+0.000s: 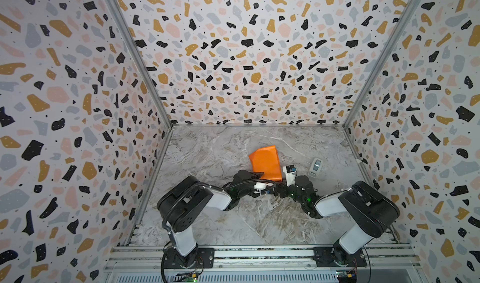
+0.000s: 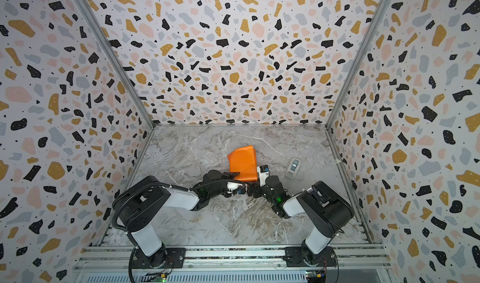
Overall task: Wrap a gift box in wrapping paper
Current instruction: Fifth fold the wrapping paper around the gift box.
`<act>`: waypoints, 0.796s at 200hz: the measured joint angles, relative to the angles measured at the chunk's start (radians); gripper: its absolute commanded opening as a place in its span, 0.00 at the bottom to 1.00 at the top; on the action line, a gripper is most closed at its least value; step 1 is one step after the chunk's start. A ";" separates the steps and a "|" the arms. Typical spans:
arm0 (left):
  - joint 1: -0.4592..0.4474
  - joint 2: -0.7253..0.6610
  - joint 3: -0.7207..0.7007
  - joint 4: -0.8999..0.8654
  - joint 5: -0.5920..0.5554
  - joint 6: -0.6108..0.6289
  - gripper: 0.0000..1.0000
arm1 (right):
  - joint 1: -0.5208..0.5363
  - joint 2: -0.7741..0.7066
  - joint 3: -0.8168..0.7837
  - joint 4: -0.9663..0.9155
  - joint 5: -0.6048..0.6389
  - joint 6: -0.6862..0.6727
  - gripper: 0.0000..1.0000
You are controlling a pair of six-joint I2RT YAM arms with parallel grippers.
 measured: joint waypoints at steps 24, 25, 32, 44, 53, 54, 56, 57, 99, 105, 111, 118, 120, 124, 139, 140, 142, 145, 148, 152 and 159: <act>0.000 0.000 0.000 0.000 0.000 0.000 0.61 | 0.000 0.015 0.000 0.006 0.000 0.014 0.92; 0.000 0.000 0.000 0.000 0.000 0.000 0.61 | 0.000 0.016 0.000 0.006 0.000 0.014 0.92; 0.000 0.000 0.000 0.000 0.000 0.000 0.62 | 0.000 0.017 0.000 0.006 0.000 0.018 0.93; 0.000 0.000 0.000 0.000 0.000 0.000 0.62 | 0.000 0.017 0.001 0.007 -0.001 0.025 0.94; 0.000 0.000 0.000 0.000 0.000 0.000 0.62 | 0.000 0.017 0.002 0.008 -0.003 0.030 0.94; 0.000 0.000 0.000 0.000 0.000 0.000 0.62 | 0.000 0.017 0.002 0.009 -0.003 0.032 0.94; 0.000 0.000 0.000 0.000 0.000 0.000 0.62 | 0.000 0.017 0.002 0.010 -0.004 0.034 0.94; 0.000 0.000 0.000 0.000 0.000 0.000 0.62 | 0.000 0.017 0.002 0.010 -0.004 0.034 0.95; 0.000 0.000 0.000 -0.001 0.000 0.000 0.62 | 0.004 0.017 0.005 0.023 -0.011 0.063 0.96; 0.000 0.000 0.000 -0.001 0.000 0.000 0.62 | 0.004 0.017 0.005 0.024 -0.013 0.067 0.96; 0.000 0.000 0.000 -0.001 0.000 0.000 0.62 | 0.004 0.017 0.005 0.027 -0.013 0.072 0.96; 0.000 0.000 0.000 -0.001 0.000 0.000 0.61 | 0.004 0.017 0.005 0.029 -0.014 0.077 0.97; 0.000 0.000 0.000 -0.001 0.000 0.000 0.61 | 0.004 0.017 0.006 0.029 -0.014 0.079 0.97; 0.000 0.000 0.000 -0.001 0.000 0.000 0.61 | 0.004 0.017 0.006 0.029 -0.014 0.082 0.97; 0.000 0.000 0.000 -0.001 0.000 0.000 0.61 | 0.003 0.017 0.006 0.030 -0.014 0.089 0.97; 0.000 0.000 0.000 -0.001 0.000 0.000 0.61 | 0.003 0.017 0.006 0.030 -0.015 0.091 0.97; 0.000 0.000 0.000 -0.001 0.000 0.000 0.61 | 0.003 0.017 0.006 0.030 -0.015 0.091 0.97; 0.000 0.000 0.000 -0.001 0.000 0.000 0.60 | 0.001 0.017 0.006 0.030 -0.016 0.092 0.97; 0.000 0.000 0.000 -0.001 0.000 0.000 0.60 | 0.000 0.016 0.006 0.029 -0.017 0.093 0.97; 0.000 0.000 0.000 -0.001 0.000 0.000 0.60 | -0.002 0.015 0.006 0.028 -0.019 0.095 0.97; 0.000 0.000 0.000 -0.001 0.000 -0.001 0.60 | -0.005 0.011 0.006 0.025 -0.023 0.098 0.97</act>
